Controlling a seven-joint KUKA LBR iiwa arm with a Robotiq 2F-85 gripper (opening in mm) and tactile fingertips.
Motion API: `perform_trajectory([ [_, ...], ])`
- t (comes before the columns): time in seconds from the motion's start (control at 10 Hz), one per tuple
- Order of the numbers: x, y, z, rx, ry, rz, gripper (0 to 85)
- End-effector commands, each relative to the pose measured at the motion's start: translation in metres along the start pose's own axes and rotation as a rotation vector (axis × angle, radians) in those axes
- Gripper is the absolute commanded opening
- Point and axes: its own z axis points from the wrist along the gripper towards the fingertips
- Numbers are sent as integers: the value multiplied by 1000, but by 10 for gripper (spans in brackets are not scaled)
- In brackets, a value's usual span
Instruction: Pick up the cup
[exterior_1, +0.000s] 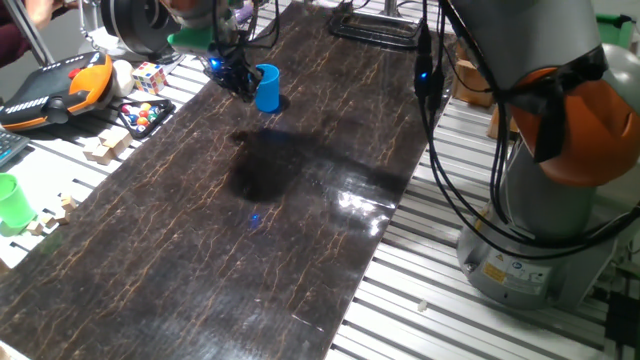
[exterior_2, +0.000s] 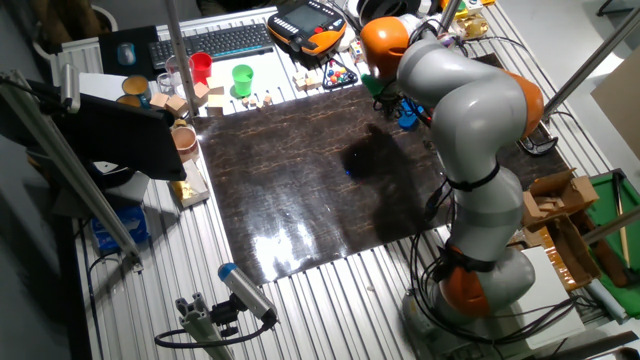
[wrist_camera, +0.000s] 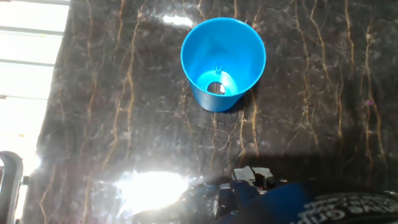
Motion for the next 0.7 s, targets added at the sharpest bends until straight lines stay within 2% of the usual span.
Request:
perform_trajectory([
  [0.0,-2,0,0,-7,10,-9,7],
  [0.1,-6,0,1,-8,14,-18,40],
  [0.3,-13,-1,2,-37,-28,-16,180],
  [0.4,-16,-2,3,-42,-21,-43,213],
  [0.5,-19,-3,4,-63,-21,-46,333],
  [0.6,-19,-2,7,-67,-31,-33,427],
])
